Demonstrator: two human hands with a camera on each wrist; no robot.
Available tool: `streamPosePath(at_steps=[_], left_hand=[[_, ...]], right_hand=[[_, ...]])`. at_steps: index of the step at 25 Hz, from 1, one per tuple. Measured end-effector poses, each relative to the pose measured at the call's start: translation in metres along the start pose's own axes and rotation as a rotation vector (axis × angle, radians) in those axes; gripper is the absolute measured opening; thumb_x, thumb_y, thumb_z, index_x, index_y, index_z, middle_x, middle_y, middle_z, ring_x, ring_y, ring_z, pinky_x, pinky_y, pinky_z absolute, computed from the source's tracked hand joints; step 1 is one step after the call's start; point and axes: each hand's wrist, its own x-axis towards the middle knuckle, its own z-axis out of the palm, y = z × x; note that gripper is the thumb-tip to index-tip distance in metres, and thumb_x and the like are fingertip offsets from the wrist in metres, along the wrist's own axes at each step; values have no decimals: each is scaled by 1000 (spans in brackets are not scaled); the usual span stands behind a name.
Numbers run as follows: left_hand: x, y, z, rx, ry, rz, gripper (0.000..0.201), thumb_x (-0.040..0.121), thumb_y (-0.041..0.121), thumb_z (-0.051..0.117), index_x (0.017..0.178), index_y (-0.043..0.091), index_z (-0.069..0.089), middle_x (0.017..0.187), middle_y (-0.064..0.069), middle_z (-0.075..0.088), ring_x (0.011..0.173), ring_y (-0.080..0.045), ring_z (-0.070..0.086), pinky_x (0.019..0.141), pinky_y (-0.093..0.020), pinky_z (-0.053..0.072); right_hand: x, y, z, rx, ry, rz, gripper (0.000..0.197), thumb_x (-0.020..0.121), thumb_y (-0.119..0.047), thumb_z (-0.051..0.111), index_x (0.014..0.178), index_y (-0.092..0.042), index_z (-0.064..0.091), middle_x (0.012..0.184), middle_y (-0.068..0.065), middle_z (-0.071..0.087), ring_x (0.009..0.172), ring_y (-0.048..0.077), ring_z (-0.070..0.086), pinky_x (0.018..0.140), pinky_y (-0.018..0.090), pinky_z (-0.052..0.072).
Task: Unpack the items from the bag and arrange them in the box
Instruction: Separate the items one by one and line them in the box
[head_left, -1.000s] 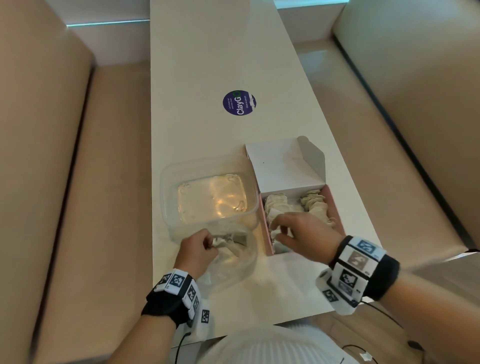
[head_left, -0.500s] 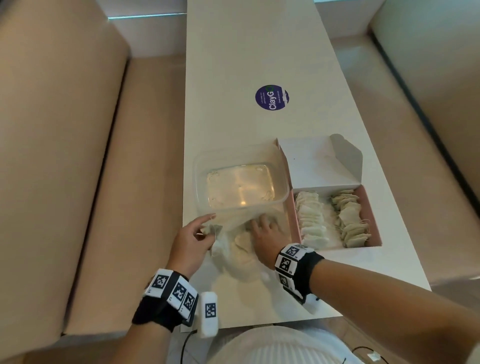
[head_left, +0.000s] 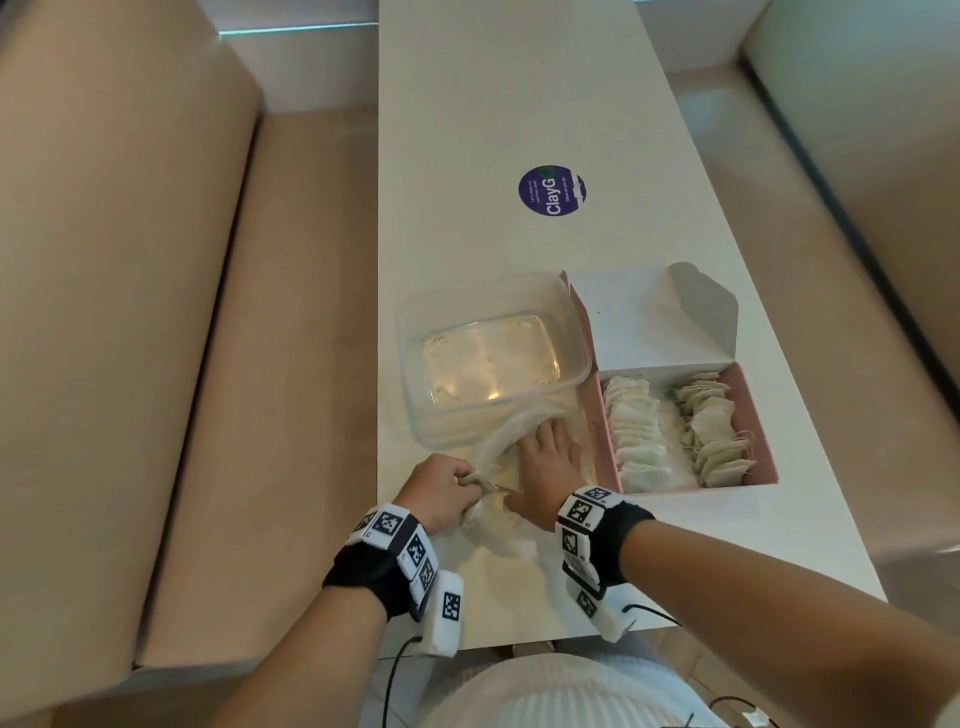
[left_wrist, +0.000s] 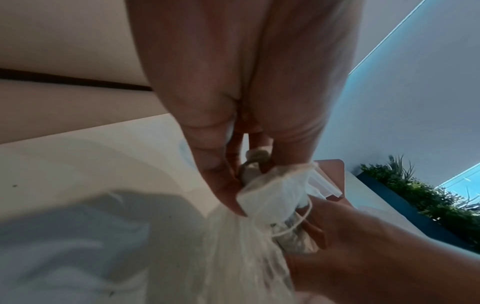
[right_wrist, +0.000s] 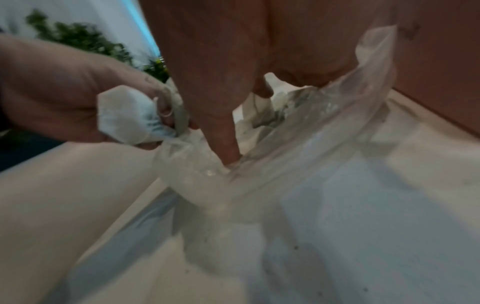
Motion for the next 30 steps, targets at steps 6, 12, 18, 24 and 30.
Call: streamPosePath(at_steps=[6, 12, 18, 24, 30], left_hand=[[-7, 5, 11, -9, -78, 32, 21, 80, 10, 62, 62, 20, 67, 59, 4, 58, 56, -9, 49, 57, -22, 39], [-7, 7, 12, -49, -56, 30, 25, 81, 9, 62, 60, 23, 66, 50, 12, 53, 46, -1, 44, 52, -19, 36], [0, -13, 8, -87, 84, -49, 19, 81, 13, 60, 82, -5, 66, 63, -4, 54, 58, -15, 45, 59, -25, 36], [0, -19, 0, -124, 124, -76, 15, 83, 10, 58, 82, 2, 71, 67, -4, 65, 57, -13, 50, 56, -22, 37], [-11, -4, -15, -245, 331, 8, 15, 85, 10, 63, 81, 23, 69, 81, 9, 67, 74, -12, 61, 69, -26, 47]], right_hand=[[22, -2, -2, 37, -66, 175, 108, 75, -54, 59, 147, -4, -4, 155, 22, -2, 143, 36, -2, 118, 46, 1], [23, -6, 1, -119, -40, 20, 67, 86, -39, 50, 144, -16, 23, 148, 22, 15, 134, 41, 18, 106, 50, 29], [19, 3, -9, -28, -110, -186, 40, 88, -14, 52, 128, -15, 46, 127, 16, 39, 112, 35, 46, 91, 37, 40], [1, 25, -47, 578, -31, -87, 21, 73, -15, 72, 90, -15, 60, 90, 4, 63, 85, 21, 61, 70, 27, 50], [-12, 28, -74, 1575, -200, -8, 27, 80, 7, 63, 105, 2, 54, 82, 13, 58, 65, 19, 60, 55, 26, 53]])
